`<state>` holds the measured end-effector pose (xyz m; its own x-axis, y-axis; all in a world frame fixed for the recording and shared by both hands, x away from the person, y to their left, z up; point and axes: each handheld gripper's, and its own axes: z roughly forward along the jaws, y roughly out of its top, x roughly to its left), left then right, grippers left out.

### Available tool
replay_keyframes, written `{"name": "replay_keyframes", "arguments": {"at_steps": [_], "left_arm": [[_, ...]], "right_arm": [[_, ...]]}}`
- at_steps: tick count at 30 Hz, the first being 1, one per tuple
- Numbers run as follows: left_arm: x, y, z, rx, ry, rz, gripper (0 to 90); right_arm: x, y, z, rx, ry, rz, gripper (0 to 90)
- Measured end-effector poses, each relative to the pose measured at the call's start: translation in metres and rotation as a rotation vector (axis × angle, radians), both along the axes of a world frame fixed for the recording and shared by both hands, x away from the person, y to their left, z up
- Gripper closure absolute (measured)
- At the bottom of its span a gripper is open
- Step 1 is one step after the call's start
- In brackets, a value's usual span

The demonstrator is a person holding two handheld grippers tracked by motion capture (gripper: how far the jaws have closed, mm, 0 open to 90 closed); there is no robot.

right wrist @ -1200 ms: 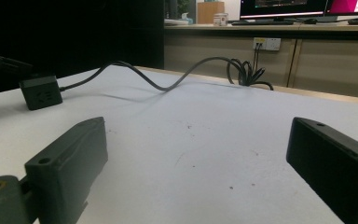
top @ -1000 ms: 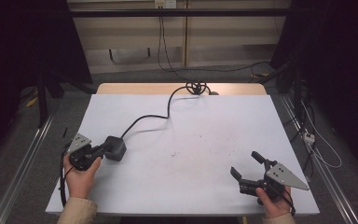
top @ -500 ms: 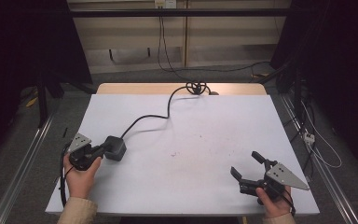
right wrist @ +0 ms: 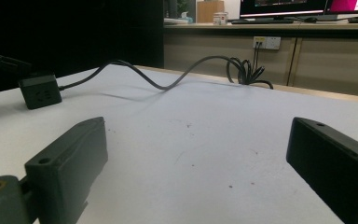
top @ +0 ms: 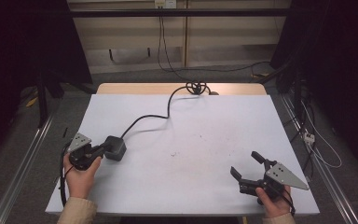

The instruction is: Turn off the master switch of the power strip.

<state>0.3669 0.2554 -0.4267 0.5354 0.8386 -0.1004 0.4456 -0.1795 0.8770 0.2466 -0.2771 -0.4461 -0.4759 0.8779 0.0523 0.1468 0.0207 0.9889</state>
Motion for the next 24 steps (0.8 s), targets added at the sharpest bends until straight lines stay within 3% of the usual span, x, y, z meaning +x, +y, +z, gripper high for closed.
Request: {"name": "replay_keyframes", "arguments": {"at_steps": [17,24], "left_arm": [[0.0007,0.0008,-0.0001,-0.01,0.0,0.001,90.0],[0.0,0.0014,0.0019,-0.009,-0.018,0.005,90.0]], "right_arm": [[0.0009,0.001,-0.0002,0.002,0.002,0.004,4.7],[0.0011,0.0014,-0.0002,-0.001,0.001,0.006,4.7]]}}
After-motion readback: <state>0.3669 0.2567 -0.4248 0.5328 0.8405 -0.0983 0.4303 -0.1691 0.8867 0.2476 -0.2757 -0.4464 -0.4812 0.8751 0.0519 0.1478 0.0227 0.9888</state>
